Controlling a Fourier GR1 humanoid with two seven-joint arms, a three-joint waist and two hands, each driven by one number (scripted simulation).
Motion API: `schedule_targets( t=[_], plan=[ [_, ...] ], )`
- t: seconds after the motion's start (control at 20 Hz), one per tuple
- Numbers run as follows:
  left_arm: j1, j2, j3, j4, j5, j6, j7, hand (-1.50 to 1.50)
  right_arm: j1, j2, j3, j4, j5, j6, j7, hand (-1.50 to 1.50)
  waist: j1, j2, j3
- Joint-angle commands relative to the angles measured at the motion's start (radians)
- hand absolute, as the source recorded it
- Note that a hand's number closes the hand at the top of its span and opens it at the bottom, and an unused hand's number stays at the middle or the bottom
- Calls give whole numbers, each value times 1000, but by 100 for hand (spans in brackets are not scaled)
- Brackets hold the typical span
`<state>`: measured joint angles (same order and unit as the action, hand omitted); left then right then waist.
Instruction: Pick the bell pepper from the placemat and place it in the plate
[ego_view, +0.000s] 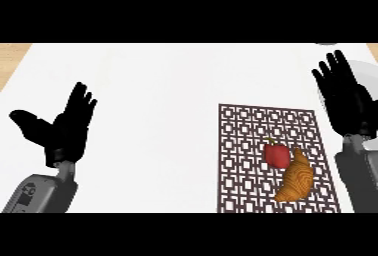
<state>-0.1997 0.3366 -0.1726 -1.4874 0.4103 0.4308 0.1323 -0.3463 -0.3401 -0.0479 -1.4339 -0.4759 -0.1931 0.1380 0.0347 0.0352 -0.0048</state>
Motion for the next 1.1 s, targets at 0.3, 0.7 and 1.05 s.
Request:
schedule_targets(
  t=[0.3, 0.7, 1.05],
  plan=[
    [59, 102, -38, 62, -94, -162, -132, 0, -35, -157, 237, 58, 493, -177, -42, 150, -36, -26, -46],
    [142, 96, -46, 160, -111, -269, -299, 0, 157, 333, 420, -1, 750, -782, -341, -150, -37, -35, 3],
    [166, 100, -15, 148, -123, -285, -323, 0, 419, 284, 480, -174, 1022, -920, -188, -150, -50, -41, 3]
  ],
)
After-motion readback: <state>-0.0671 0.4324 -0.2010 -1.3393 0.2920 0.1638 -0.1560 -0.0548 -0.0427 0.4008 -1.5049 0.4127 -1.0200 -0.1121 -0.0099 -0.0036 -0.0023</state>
